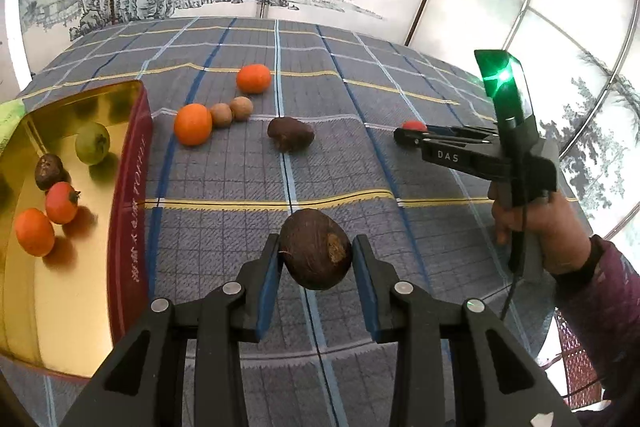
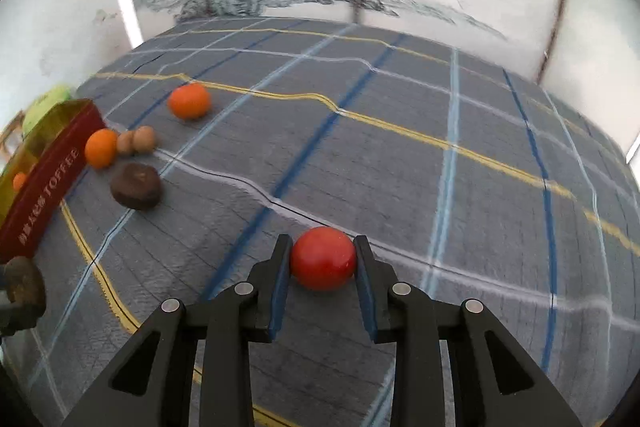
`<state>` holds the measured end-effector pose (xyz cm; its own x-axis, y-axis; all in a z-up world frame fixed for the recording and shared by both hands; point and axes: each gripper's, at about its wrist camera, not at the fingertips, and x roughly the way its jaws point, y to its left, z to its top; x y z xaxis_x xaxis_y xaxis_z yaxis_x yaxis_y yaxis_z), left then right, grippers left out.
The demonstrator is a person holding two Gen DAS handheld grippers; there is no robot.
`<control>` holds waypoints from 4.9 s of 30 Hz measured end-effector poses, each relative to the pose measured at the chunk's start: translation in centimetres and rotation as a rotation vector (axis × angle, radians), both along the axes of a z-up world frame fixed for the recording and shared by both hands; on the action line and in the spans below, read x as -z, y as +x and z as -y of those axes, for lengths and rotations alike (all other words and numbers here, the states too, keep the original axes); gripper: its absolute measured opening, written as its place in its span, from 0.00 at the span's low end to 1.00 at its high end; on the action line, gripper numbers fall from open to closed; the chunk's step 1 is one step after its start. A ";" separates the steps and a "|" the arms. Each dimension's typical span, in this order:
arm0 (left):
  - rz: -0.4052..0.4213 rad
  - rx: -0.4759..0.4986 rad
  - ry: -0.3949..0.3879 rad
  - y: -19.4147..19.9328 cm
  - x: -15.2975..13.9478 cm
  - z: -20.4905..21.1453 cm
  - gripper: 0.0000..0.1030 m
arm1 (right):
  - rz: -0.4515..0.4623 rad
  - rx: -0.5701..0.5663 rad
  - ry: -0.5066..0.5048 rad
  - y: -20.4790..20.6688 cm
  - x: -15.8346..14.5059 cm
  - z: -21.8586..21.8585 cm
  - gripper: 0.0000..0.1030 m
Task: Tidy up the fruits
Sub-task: 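Lift the dark brown fruit with the left tool while the right tool grasps the red tomato, then lower the dark brown fruit into the tin and open the left tool, then carry the red tomato into the tin and open the right tool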
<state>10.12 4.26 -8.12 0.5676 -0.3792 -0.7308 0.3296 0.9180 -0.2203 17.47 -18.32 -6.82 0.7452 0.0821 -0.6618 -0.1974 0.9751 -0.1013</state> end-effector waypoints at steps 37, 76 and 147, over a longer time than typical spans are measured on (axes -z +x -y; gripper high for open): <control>-0.001 -0.378 0.127 -0.9 0.5 -16.2 0.31 | -0.008 0.018 -0.002 0.4 -0.1 0.6 0.31; 0.035 -0.461 0.228 -0.2 1.2 -16.8 0.61 | -0.007 0.018 -0.006 0.4 0.0 0.5 0.31; 0.141 -0.568 0.361 -8.1 -2.2 -17.9 0.86 | -0.111 -0.542 -0.070 -5.7 0.5 -30.7 0.31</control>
<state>2.06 22.18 -5.94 0.7050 0.2586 -0.6604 -0.2217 0.9648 0.1412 11.72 12.41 -7.34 0.5338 0.3877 -0.7515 -0.6823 0.7225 -0.1119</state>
